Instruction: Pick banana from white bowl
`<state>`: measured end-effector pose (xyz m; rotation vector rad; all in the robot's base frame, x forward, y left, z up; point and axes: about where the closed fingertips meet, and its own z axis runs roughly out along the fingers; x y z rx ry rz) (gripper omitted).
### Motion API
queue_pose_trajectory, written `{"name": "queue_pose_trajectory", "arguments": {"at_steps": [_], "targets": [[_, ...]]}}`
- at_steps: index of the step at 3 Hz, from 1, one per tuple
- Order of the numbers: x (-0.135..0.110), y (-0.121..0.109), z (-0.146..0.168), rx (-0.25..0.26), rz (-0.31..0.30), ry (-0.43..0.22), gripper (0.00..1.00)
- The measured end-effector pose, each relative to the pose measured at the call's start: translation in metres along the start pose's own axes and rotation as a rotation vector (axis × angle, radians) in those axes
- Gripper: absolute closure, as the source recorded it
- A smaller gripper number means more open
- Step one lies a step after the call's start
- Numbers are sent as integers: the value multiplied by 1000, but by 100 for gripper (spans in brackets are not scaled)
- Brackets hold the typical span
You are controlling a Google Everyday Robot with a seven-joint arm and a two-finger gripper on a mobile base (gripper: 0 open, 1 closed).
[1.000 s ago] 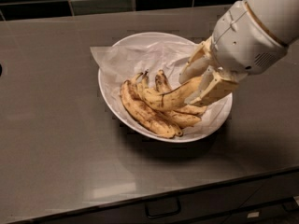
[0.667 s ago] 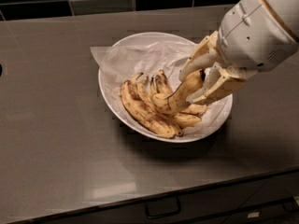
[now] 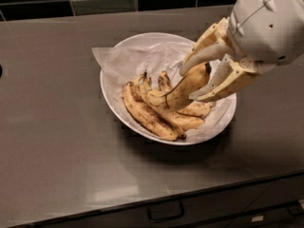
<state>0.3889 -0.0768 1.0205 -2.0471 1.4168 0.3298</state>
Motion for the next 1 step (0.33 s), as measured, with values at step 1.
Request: {"name": "queue_pose_trajectory", "arguments": {"at_steps": [1], "targets": [[-1, 0, 0, 0, -1, -1, 100]]}}
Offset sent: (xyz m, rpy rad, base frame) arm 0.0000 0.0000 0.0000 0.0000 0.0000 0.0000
